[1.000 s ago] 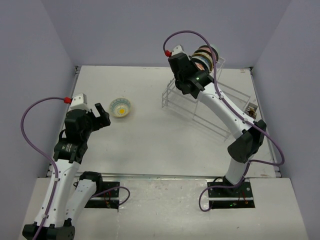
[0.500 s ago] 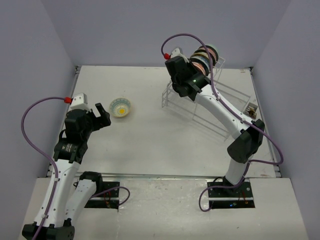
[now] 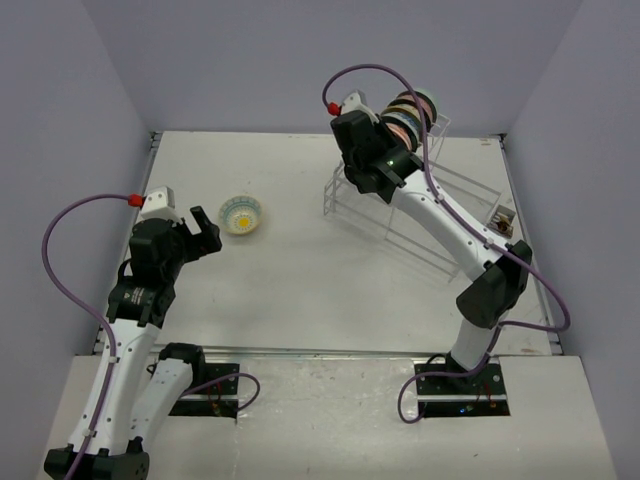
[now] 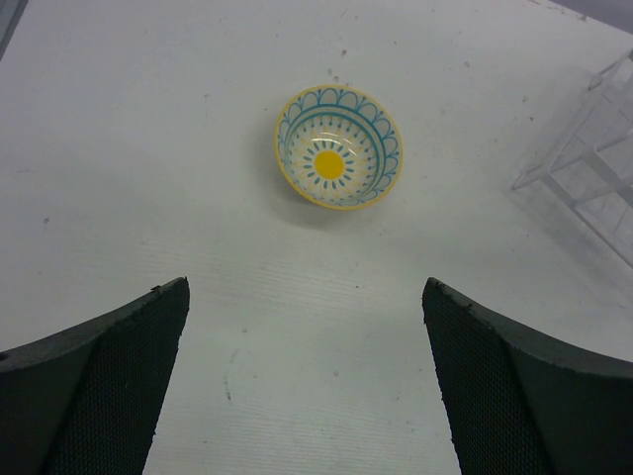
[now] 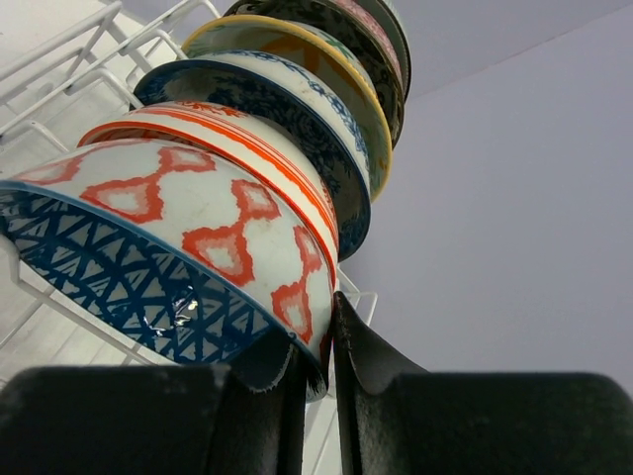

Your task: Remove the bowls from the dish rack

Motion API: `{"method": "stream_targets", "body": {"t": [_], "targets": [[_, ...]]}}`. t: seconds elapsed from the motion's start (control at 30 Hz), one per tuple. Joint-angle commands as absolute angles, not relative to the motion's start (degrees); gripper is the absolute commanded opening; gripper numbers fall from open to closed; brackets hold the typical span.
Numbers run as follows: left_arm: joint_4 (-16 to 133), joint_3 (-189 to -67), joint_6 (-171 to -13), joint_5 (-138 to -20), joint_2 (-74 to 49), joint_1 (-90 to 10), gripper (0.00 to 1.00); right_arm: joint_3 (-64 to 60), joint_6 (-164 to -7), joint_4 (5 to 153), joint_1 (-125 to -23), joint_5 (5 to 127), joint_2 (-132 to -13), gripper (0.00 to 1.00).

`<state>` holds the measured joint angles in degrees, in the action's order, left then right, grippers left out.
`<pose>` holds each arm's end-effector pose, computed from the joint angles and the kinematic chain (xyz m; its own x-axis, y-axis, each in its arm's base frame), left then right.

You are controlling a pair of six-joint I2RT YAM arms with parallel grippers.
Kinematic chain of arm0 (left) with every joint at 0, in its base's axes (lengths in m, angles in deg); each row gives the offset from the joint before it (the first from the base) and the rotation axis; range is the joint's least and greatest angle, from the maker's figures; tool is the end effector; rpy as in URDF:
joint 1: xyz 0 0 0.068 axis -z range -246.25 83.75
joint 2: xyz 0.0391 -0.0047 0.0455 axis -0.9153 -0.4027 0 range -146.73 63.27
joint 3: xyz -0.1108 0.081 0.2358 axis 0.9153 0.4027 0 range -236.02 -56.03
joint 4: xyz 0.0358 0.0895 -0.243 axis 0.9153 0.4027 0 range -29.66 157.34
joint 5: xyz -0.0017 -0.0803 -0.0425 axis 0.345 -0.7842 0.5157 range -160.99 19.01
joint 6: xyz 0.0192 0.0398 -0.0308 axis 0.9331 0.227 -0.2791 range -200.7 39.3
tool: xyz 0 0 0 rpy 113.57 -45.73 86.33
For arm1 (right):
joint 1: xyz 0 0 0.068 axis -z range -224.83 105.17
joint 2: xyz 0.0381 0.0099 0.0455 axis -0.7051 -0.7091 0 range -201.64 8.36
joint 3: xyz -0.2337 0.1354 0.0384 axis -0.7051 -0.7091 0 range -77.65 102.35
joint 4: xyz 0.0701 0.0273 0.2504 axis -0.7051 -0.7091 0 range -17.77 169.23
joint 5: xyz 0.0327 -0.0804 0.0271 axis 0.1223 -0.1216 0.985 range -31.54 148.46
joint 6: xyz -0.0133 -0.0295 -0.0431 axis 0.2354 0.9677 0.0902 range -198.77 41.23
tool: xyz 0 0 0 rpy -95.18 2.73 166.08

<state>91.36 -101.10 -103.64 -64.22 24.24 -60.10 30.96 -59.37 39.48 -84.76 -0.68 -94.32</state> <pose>0.1508 -0.0120 0.3191 -0.3867 -0.3476 -0.8542 -0.1634 0.9374 -0.3075 0.3204 0.2282 0.4047 -0.4748 -0.6196 -0.6250 0.0636 0.6842 -0.7265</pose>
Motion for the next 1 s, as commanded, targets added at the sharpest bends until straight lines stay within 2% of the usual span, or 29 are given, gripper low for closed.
{"method": "stream_targets", "body": {"t": [0.0,0.7,0.77,0.97], "targets": [[90.0,-100.4,-102.5,-64.3,24.8,-59.7,1.0,31.9,-61.2,42.8,-86.7,-0.8,-88.8,0.0],[90.0,-100.7,-102.7,-64.4,24.9,-59.7,1.0,33.4,-71.8,35.9,-86.8,12.0,-84.1,0.0],[89.6,-100.9,-102.0,-66.9,24.8,-59.7,1.0,34.3,-75.2,34.4,-86.8,16.3,-83.1,0.0],[86.3,-105.8,-106.2,-86.8,23.1,-59.5,1.0,35.7,-86.2,30.0,-86.8,35.4,-80.2,0.0]]}}
